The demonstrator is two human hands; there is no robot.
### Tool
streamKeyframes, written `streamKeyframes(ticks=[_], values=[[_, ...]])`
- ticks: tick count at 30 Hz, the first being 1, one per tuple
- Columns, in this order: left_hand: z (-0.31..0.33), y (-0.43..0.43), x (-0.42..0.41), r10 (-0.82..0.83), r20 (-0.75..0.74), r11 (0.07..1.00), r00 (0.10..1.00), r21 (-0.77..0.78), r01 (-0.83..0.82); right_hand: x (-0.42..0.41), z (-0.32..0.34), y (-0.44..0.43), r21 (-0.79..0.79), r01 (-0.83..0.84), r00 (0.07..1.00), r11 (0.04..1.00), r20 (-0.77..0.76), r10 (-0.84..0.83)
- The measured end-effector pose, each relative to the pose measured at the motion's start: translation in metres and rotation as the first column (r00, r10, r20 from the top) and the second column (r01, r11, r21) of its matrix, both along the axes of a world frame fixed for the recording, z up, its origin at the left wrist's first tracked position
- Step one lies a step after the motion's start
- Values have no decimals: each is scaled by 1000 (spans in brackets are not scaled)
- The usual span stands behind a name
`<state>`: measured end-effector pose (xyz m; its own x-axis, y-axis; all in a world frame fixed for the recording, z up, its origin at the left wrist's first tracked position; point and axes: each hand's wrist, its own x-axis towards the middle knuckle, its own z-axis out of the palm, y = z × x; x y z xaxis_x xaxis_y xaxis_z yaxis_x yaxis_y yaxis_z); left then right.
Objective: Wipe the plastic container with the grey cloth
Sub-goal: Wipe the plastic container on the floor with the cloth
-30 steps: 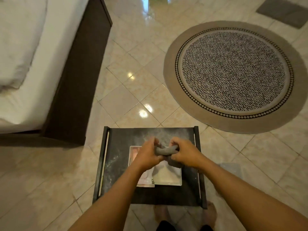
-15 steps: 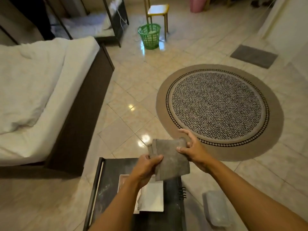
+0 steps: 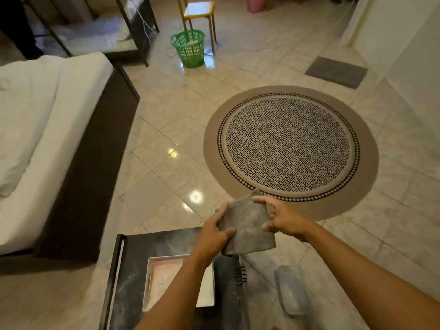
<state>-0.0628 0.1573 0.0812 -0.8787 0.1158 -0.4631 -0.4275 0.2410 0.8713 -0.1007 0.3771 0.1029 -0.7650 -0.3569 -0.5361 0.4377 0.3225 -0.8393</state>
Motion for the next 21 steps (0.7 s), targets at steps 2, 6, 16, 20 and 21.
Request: streamKeyframes(ticks=[2, 6, 16, 20, 21], values=[[-13, -1, -2, -65, 40, 997, 997, -41, 67, 2, -13, 2, 36, 8, 1000, 999, 3, -8], [-48, -2, -5, -128, 61, 990, 990, -51, 132, 4, -46, 4, 101, -23, 1000, 995, -4, 24], [-151, 36, 8, -165, 43, 961, 985, -217, 170, 11, -162, 38, 149, -73, 997, 986, -17, 76], [-208, 80, 11, -128, 21, 963, 992, -235, 129, 14, -228, 75, 159, -71, 997, 985, -30, 77], [-223, 91, 13, -132, 13, 961, 991, -244, 131, 17, -246, 85, 167, -69, 996, 984, -37, 76]])
